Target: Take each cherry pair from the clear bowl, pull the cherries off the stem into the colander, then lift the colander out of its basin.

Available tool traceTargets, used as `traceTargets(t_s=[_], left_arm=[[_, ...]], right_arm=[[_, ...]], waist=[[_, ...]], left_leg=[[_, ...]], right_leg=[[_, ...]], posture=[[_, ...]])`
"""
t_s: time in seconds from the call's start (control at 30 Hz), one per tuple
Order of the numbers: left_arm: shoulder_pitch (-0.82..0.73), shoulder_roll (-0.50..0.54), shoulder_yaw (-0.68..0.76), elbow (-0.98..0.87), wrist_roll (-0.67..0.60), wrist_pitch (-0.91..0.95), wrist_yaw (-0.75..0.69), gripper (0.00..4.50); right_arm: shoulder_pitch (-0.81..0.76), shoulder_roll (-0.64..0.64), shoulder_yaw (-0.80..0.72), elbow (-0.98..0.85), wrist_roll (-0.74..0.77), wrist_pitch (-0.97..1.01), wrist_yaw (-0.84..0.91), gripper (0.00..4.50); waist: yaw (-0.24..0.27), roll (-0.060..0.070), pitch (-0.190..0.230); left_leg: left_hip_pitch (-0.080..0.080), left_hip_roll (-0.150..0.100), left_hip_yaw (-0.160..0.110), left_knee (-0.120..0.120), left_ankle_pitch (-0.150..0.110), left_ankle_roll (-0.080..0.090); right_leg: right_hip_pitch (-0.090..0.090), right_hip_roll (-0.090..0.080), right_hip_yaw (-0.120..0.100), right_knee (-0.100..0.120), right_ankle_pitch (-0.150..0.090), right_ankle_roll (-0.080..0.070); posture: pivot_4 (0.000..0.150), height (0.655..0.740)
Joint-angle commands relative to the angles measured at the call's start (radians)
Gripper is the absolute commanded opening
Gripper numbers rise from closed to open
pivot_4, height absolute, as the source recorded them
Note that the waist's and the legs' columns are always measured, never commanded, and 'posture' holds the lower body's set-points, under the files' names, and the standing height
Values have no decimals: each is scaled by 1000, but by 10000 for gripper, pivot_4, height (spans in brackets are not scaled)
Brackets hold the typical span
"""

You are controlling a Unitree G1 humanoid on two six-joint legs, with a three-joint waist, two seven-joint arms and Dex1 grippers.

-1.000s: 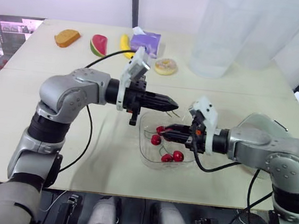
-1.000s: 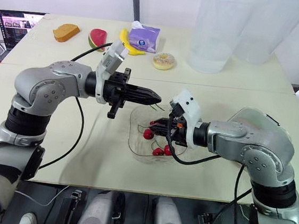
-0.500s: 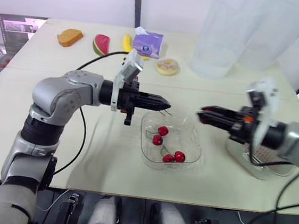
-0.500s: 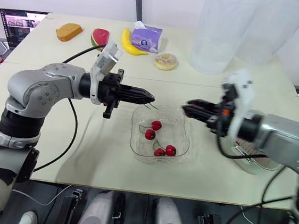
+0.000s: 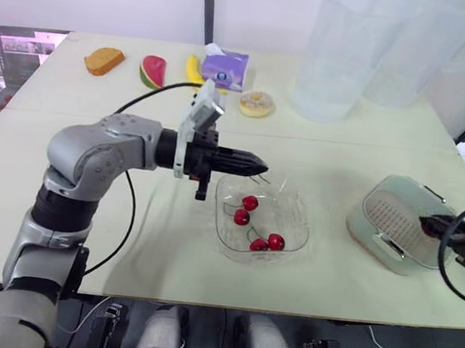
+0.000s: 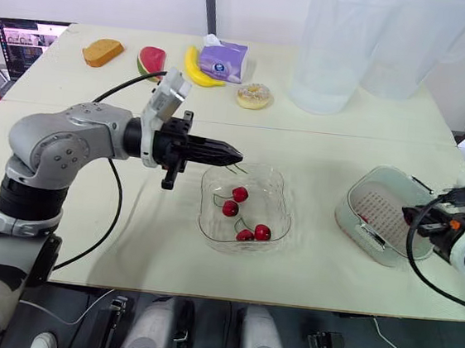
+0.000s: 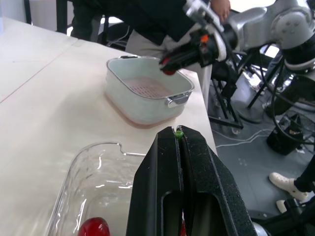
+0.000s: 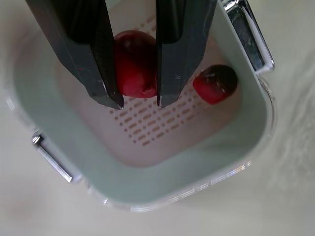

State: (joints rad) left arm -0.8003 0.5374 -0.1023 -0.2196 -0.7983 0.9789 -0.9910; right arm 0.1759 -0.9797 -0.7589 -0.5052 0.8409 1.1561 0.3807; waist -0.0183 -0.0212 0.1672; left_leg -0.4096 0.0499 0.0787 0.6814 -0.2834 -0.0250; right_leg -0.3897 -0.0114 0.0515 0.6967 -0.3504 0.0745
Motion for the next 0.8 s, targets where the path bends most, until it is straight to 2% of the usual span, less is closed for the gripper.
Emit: traceTargets(t_s=[0.03, 0.07, 0.23, 0.37, 0.57, 0.7, 0.8], left_arm=[[-31, -2, 14, -25, -16, 2, -1, 0], [-32, -1, 11, -24, -14, 1, -5, 0], [-34, 7, -8, -26, 2, -12, -28, 0], [-40, 9, -9, -23, 1, -13, -33, 0], [-36, 32, -9, -25, 4, -17, -54, 0], [-6, 78, 4, -31, 16, -24, -62, 0], [44, 136, 34, -45, 18, -28, -63, 0]], right_arm=[[-19, 16, -22, -18, -28, -13, -9, 16060], [-23, 18, -22, -18, -33, -14, -7, 18480], [-42, 28, -26, -25, -45, -12, 1, 43780], [-112, 6, -87, -53, 16, -8, 34, 44483], [-225, -28, -137, -131, 216, -11, 131, 44483], [-207, -8, -112, -234, 341, -61, 202, 44483], [-144, 14, -81, -315, 349, -119, 254, 44483]], waist=[[3, 0, 0], [4, 0, 0], [4, 0, 0], [4, 0, 0], [3, 0, 0], [5, 0, 0], [4, 0, 0]], left_leg=[[0, 0, 0, 0, 0, 0], [0, 0, 0, 0, 0, 0], [0, 0, 0, 0, 0, 0], [0, 0, 0, 0, 0, 0], [0, 0, 0, -1, 0, 0], [0, 0, 0, 0, 0, 0], [0, 0, -1, -1, 0, 1]], right_leg=[[0, 0, 0, 0, 0, 0], [0, 0, 0, 0, 0, 0], [0, 0, 0, 0, 0, 0], [0, 0, 0, 0, 0, 0], [0, 1, 0, 0, 0, 0], [0, 0, 0, 0, 0, 0], [1, 0, 0, -1, 0, 0]], posture=[[1500, 7400], [1500, 7400], [1500, 7400], [1500, 7400], [1500, 7400], [1500, 7400], [1500, 7400]])
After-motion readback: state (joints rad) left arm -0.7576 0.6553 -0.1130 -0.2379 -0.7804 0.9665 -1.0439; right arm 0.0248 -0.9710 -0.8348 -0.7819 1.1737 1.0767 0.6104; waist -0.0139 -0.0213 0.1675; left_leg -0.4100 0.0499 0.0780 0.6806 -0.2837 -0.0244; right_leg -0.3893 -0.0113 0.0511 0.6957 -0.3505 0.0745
